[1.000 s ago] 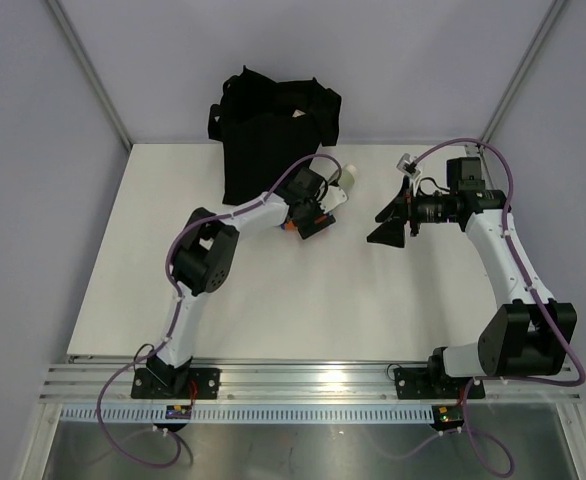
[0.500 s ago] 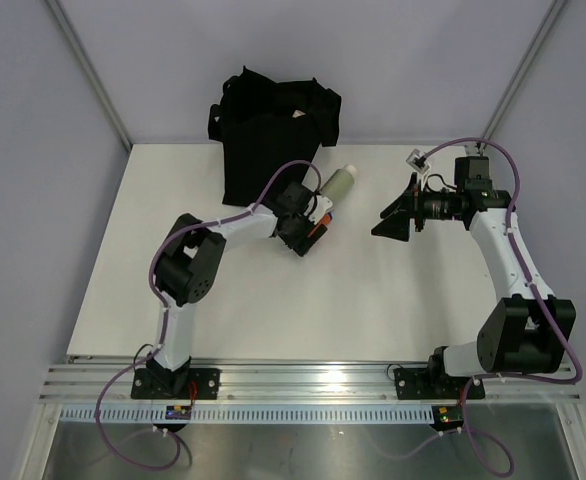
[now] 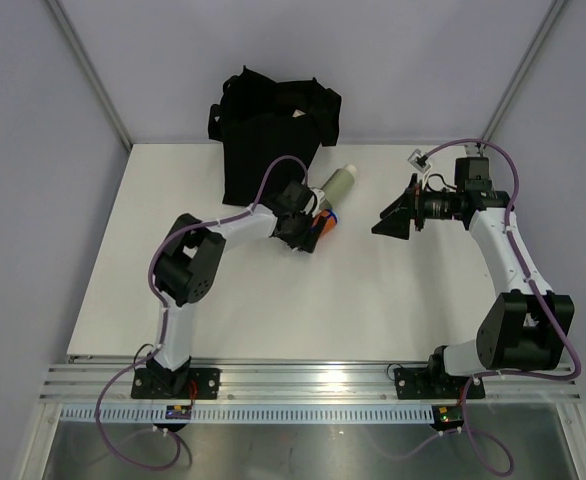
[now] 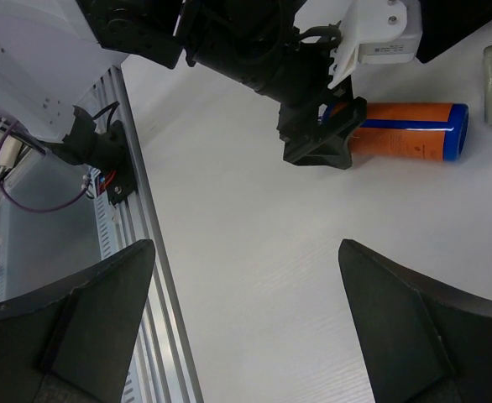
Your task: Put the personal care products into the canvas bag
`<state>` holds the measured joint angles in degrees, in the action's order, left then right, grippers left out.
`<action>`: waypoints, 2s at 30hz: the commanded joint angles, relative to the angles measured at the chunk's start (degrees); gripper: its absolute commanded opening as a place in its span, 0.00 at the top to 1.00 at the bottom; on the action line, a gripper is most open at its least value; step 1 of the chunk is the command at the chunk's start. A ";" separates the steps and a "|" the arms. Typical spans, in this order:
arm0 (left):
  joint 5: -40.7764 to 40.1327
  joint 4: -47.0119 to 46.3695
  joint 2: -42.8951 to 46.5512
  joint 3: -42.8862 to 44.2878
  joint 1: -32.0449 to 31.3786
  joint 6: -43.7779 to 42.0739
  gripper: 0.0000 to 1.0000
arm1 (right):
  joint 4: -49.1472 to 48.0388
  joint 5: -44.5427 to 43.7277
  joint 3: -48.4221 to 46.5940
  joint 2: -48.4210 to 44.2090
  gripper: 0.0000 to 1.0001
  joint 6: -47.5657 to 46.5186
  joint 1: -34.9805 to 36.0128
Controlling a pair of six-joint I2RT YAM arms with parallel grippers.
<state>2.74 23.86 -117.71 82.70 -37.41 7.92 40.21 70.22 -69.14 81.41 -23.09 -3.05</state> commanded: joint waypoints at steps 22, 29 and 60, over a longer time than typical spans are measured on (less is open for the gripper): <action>21.75 -7.92 6.32 -3.75 4.09 15.17 1.00 | -3.29 2.29 1.64 -0.99 0.01 2.35 -1.43; 36.00 -34.12 16.01 -21.67 7.43 32.91 1.00 | -4.26 1.94 2.35 -1.34 0.00 3.23 -1.78; 22.93 -48.47 18.14 7.55 18.33 84.78 1.00 | -10.76 -0.87 4.81 -2.13 0.00 10.34 -2.40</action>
<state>30.35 -23.55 -97.93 83.99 -19.99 85.60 31.92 69.54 -64.49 81.14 -13.87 -5.06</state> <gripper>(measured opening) 0.550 0.993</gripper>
